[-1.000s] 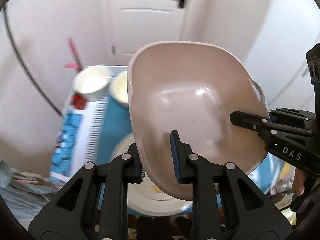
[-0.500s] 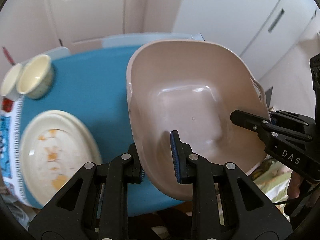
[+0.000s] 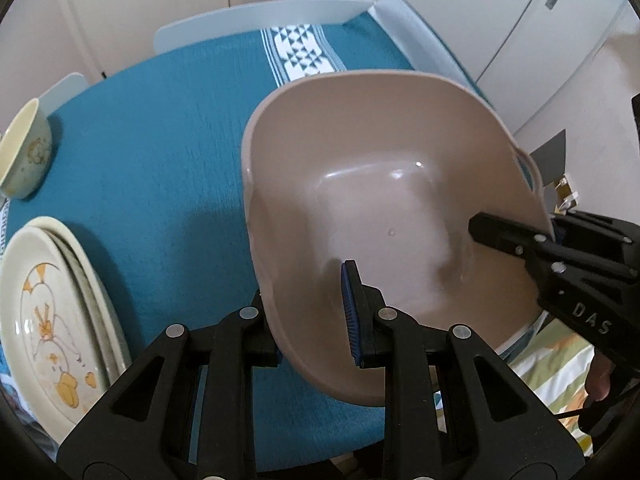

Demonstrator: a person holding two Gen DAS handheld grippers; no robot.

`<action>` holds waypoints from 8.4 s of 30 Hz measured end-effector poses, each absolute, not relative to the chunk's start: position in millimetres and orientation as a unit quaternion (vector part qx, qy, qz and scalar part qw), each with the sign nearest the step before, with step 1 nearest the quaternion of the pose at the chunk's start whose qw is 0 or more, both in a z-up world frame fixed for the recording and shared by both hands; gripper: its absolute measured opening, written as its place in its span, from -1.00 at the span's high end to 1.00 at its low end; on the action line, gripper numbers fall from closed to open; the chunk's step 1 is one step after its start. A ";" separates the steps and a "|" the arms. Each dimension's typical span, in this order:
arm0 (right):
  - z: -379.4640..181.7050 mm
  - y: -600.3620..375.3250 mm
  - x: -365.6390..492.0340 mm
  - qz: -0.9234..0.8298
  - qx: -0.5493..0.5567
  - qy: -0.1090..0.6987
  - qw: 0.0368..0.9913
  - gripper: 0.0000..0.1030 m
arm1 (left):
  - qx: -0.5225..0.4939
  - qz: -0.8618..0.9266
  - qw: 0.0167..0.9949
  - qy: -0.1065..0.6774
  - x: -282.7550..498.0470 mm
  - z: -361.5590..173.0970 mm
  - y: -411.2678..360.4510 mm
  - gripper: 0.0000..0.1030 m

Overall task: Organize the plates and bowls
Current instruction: 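Lift the beige basin with both grippers and carry it beside the plate stack, then lower the beige basin onto the cloth and open both grippers, then grasp the rim of the cream bowl with both grippers, then carry the cream bowl with both grippers and lower it into the beige basin, then open both grippers and move them toward the white bowl, then grasp the rim of the white bowl with both grippers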

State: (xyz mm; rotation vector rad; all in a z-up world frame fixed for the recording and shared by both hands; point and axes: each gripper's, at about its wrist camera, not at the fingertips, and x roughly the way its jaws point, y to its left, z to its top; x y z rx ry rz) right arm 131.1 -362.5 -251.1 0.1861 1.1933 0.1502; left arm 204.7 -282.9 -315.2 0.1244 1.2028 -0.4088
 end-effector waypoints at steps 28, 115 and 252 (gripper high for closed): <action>-263.4 -372.7 135.1 0.067 0.124 0.572 0.808 0.76 | 0.097 -0.194 0.799 0.560 211.1 -313.9 -297.0 -0.78; -273.1 -37.2 365.7 0.139 0.092 0.602 0.781 0.72 | -0.053 -0.103 0.821 0.559 396.0 -296.4 45.7 0.59; -184.5 41.2 398.8 0.344 -0.083 0.540 0.764 -0.99 | -0.318 0.115 0.813 0.474 331.5 -254.6 165.6 -0.51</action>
